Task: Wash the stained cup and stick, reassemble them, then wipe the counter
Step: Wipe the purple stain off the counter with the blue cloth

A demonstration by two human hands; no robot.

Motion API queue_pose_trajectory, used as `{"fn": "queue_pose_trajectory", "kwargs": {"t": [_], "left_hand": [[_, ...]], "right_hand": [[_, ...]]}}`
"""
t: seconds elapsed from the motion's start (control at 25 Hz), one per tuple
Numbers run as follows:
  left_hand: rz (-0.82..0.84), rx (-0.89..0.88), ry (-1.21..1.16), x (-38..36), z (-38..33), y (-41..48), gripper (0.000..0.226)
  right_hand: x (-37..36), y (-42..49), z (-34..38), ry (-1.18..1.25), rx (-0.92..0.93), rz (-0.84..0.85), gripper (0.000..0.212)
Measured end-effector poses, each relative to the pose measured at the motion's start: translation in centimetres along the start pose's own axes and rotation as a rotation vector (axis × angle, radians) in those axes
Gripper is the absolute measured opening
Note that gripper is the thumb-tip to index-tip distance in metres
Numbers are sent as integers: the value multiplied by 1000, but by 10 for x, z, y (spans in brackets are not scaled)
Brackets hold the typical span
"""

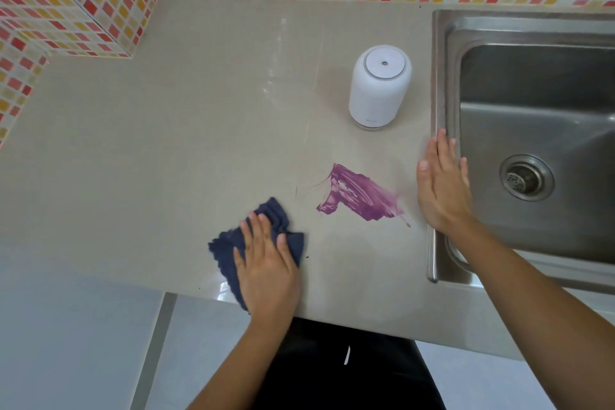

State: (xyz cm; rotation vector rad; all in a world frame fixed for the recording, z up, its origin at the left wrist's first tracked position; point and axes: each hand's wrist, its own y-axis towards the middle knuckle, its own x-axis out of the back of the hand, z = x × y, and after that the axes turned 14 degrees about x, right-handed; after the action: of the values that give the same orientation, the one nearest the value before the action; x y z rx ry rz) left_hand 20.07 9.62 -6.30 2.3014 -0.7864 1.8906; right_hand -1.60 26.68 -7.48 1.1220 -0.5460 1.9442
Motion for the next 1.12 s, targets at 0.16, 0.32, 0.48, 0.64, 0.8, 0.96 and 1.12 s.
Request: {"fn": "queue_pose_trajectory", "kwargs": {"t": [0.16, 0.32, 0.48, 0.64, 0.8, 0.96, 1.12], "left_hand": [[-56, 24, -55, 6, -44, 52, 51], [102, -175, -244, -4, -112, 54, 49], [174, -924, 120, -13, -62, -1, 57], [91, -772, 275, -15, -65, 30, 53], [140, -811, 267, -24, -128, 28, 57], [49, -925, 250, -18, -54, 26, 60], [-9, -730, 253, 3, -58, 86, 53]], "right_hand": [[0, 0, 0, 0, 2, -1, 77], [0, -1, -1, 54, 18, -22, 77], [2, -4, -3, 131, 46, -58, 75], [22, 15, -18, 231, 52, -93, 64], [35, 60, -8, 521, 109, -24, 89], [35, 104, 14, 660, 173, 98, 108], [24, 117, 27, 552, 96, 2, 92]]}}
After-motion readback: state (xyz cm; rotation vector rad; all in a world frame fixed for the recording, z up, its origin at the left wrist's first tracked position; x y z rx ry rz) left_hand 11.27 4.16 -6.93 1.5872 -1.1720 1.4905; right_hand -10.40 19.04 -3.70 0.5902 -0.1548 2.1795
